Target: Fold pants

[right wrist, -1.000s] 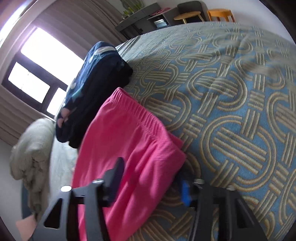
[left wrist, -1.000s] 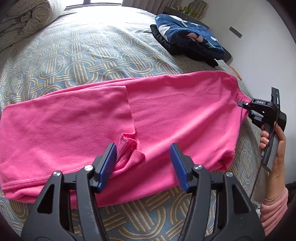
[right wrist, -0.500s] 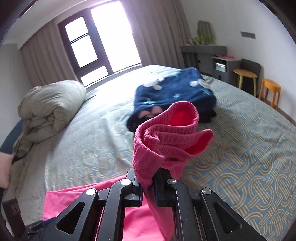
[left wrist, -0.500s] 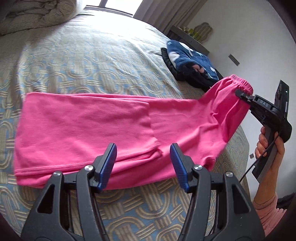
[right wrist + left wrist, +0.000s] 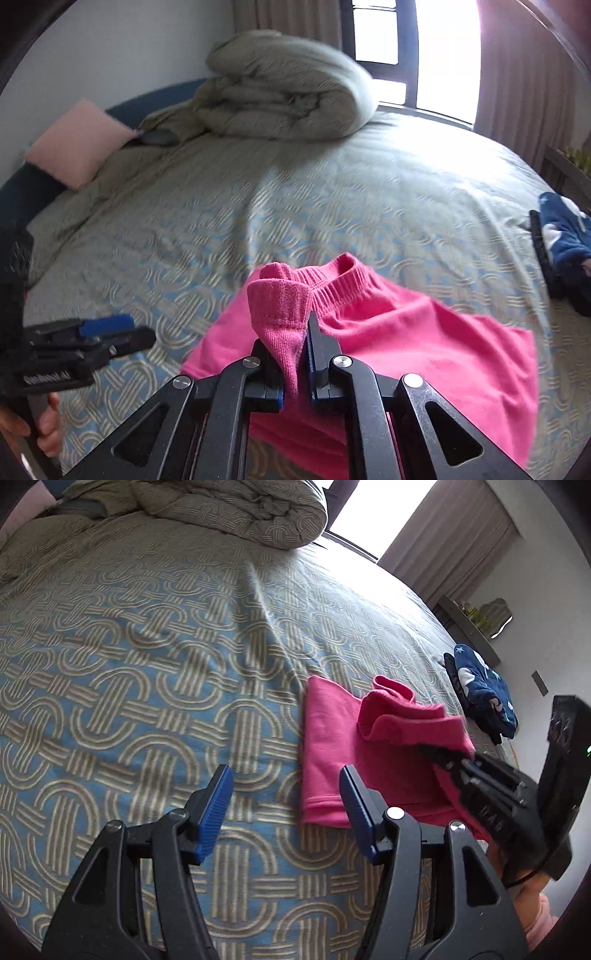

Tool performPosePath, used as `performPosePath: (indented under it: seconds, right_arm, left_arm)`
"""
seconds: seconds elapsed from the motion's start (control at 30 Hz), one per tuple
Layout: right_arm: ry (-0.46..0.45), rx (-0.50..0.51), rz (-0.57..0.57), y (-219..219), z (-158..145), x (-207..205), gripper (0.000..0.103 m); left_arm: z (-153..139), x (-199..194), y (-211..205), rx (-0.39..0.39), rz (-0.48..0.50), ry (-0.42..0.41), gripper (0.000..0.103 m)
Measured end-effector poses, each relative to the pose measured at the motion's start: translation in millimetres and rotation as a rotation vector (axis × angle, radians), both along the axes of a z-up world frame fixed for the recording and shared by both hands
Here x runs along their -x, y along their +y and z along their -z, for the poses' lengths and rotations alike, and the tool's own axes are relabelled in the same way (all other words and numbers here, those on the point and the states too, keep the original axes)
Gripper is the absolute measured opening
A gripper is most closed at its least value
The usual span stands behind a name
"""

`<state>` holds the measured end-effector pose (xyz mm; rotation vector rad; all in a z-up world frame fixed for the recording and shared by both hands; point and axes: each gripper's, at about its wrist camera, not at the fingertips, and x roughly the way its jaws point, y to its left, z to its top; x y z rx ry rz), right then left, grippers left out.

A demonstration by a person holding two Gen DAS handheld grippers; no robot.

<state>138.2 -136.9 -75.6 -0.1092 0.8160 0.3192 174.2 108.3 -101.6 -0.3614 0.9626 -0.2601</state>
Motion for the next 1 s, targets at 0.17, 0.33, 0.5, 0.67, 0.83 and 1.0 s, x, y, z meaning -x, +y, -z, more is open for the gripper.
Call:
performPosePath:
  seconds: [0.17,0.33,0.5,0.67,0.83,1.0]
  right_arm:
    - [0.039,0.031,-0.021,10,27,1,0.008]
    - [0.062,-0.014,-0.026,-1,20,-3,0.008]
    - [0.097,0.022,-0.075,8,23,11,0.012]
    - [0.138,-0.009,-0.118,-8,23,31,0.040]
    - [0.116,-0.094,-0.080,-55,5,56,0.053]
    - [0.102,-0.094,0.081,-116,3,66,0.057]
  left_arm:
    - [8,5,5,-0.020,0.030,0.000,0.060]
    - [6,3,-14,0.006,0.087,-0.002,0.060]
    - [-1,-5,-37,0.068,0.147,0.005,0.061]
    - [2,-11,-61,0.055,0.202,0.036,0.061]
    - [7,-17,-75,0.084,0.230,0.079,0.065]
    - [7,-17,-81,0.141,0.227,0.105,0.068]
